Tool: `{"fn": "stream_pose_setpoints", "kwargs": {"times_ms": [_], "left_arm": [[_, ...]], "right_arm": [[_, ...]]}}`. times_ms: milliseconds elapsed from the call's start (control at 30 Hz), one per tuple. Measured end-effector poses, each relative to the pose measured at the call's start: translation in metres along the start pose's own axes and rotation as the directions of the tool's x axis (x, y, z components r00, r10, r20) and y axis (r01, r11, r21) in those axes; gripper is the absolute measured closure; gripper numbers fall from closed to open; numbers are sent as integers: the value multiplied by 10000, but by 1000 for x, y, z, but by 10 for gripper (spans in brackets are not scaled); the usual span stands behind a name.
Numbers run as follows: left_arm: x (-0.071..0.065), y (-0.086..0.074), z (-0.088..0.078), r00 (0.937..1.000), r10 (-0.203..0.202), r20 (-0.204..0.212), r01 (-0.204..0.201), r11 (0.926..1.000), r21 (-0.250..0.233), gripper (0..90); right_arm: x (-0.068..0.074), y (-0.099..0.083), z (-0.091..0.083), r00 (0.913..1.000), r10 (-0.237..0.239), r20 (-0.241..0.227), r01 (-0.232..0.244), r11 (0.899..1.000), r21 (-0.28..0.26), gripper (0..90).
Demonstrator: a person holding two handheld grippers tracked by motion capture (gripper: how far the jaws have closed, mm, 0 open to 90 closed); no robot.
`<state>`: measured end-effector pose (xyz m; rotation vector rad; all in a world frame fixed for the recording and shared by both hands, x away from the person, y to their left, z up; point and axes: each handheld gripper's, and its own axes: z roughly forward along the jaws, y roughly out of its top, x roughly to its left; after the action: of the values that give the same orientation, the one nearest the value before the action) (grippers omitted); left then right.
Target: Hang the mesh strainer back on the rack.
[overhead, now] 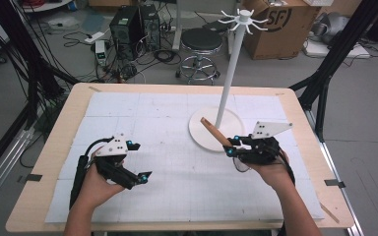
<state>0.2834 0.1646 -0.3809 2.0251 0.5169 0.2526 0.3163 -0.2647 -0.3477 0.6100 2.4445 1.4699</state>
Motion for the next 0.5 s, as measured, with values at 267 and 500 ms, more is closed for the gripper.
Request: {"fn": "stream_pose_setpoints", "kwargs": {"times_ms": [267,500], "left_arm": [[1,0,-1,10000,-56,34,56,10000,-70,16],[1,0,-2,9999,-68,91,69,9999,-112,16]], "right_arm": [[-15,19,-27,10000,-53,-59,48,9970,-776,686],[-27,38,-47,9995,-306,71,312,9939,-1058,686]]}}
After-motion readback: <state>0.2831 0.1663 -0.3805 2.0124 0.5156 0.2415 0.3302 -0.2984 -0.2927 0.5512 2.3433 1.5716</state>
